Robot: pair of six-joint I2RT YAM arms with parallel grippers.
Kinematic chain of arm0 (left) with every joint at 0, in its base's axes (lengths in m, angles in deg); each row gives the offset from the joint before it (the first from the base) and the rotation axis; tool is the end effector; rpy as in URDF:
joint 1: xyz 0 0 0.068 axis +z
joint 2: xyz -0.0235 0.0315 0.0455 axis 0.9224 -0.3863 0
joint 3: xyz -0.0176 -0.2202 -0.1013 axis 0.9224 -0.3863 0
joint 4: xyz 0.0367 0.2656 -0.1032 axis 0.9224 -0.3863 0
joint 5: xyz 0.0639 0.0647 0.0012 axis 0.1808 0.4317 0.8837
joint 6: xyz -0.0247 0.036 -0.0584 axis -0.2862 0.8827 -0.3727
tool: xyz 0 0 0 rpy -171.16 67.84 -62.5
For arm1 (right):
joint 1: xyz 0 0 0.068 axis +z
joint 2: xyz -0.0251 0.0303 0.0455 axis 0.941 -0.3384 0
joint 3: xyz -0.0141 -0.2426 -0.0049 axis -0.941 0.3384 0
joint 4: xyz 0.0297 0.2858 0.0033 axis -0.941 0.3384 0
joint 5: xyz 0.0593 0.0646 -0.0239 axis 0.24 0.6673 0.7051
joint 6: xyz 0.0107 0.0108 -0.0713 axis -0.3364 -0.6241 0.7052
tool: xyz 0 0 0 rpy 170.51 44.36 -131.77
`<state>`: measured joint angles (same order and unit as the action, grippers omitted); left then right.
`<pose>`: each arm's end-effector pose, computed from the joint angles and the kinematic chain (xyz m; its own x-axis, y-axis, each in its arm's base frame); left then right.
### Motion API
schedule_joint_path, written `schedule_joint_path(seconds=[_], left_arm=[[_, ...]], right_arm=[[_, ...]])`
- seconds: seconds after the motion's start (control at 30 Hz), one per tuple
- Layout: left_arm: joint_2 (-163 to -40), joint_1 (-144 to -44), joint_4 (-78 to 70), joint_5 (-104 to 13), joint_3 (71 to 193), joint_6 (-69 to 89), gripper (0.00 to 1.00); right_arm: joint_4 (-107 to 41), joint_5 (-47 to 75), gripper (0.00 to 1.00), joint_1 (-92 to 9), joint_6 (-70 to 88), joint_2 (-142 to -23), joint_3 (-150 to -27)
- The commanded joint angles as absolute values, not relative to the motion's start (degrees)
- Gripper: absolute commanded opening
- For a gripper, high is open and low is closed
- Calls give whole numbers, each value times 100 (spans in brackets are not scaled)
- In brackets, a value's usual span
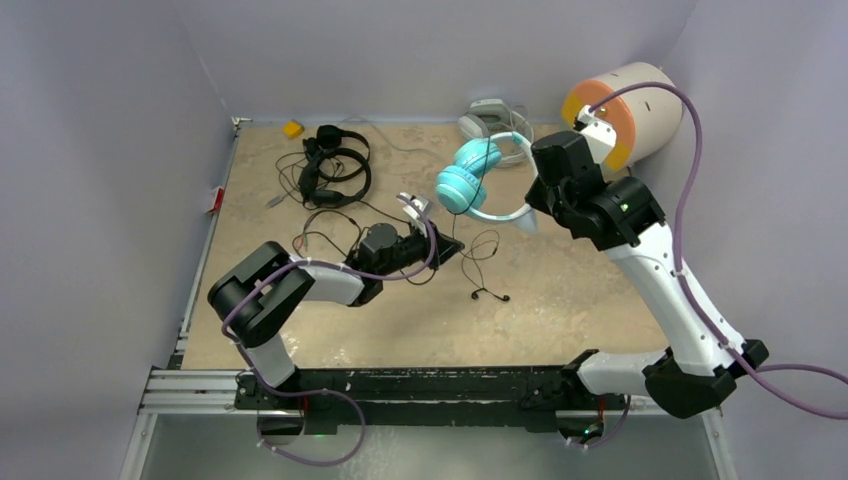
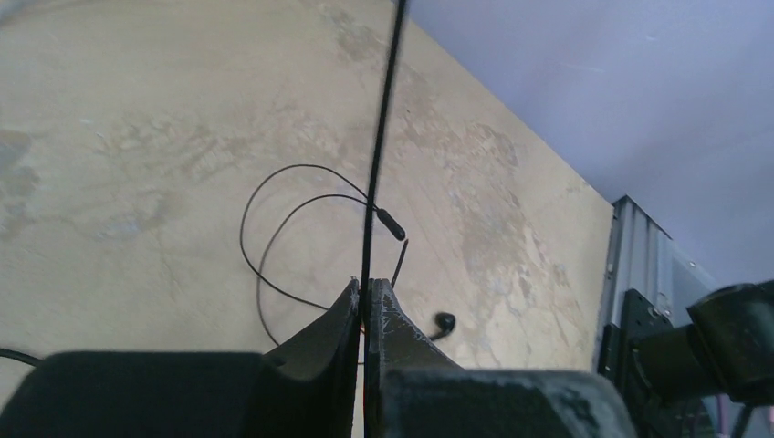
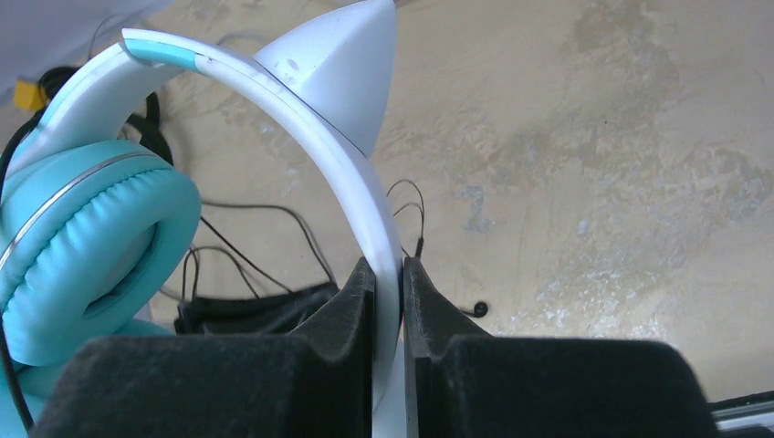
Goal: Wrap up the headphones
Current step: Wrap the headphones cable around the headphones.
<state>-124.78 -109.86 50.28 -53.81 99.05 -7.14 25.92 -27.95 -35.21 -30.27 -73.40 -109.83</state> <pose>0.2658 -0.2680 0.1305 -0.4473 -0.2098 -0.8694 0.7338 0.4697 -0.4909 0.2435 0.1290 0.4331 -0.3952 0.4499 -0.8009 0.2655 0.8906 0.3693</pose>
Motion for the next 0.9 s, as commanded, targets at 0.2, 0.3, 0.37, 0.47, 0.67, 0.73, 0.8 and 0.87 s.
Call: schedule_joint_path(seconds=[0.2,0.3,0.37,0.47,0.67,0.73,0.8,0.87], left_arm=[[-11803,-11334,5185,-5318,9503,-1177,0],[-11691,-11442,5026,-5334,9489,-1111,0],[-11633,-11548,4892,-5357,9511,-1051,0],[-11480,-11724,4550,-5269,9561,-906,0],[-11011,-12172,2903,-4428,10074,-181,0],[-10899,-12215,2330,-4119,10327,2,0],[-10791,-12227,1798,-3851,10592,173,0],[-10725,-12238,1227,-3508,10877,373,0]], right_arm=[[2034,-3718,0,-3938,-4479,-7420,-10634],[1987,-3703,0,-4113,-4749,-7404,-10432],[1895,-3778,0,-4208,-4851,-7385,-10291],[1825,-3945,0,-4301,-4841,-7453,-10180],[1734,-4229,0,-4341,-4602,-7711,-9942],[1649,-4259,0,-4341,-4462,-7797,-9806],[1536,-4360,0,-4341,-4316,-7883,-9664],[1423,-4710,0,-4333,-4064,-7981,-9565]])
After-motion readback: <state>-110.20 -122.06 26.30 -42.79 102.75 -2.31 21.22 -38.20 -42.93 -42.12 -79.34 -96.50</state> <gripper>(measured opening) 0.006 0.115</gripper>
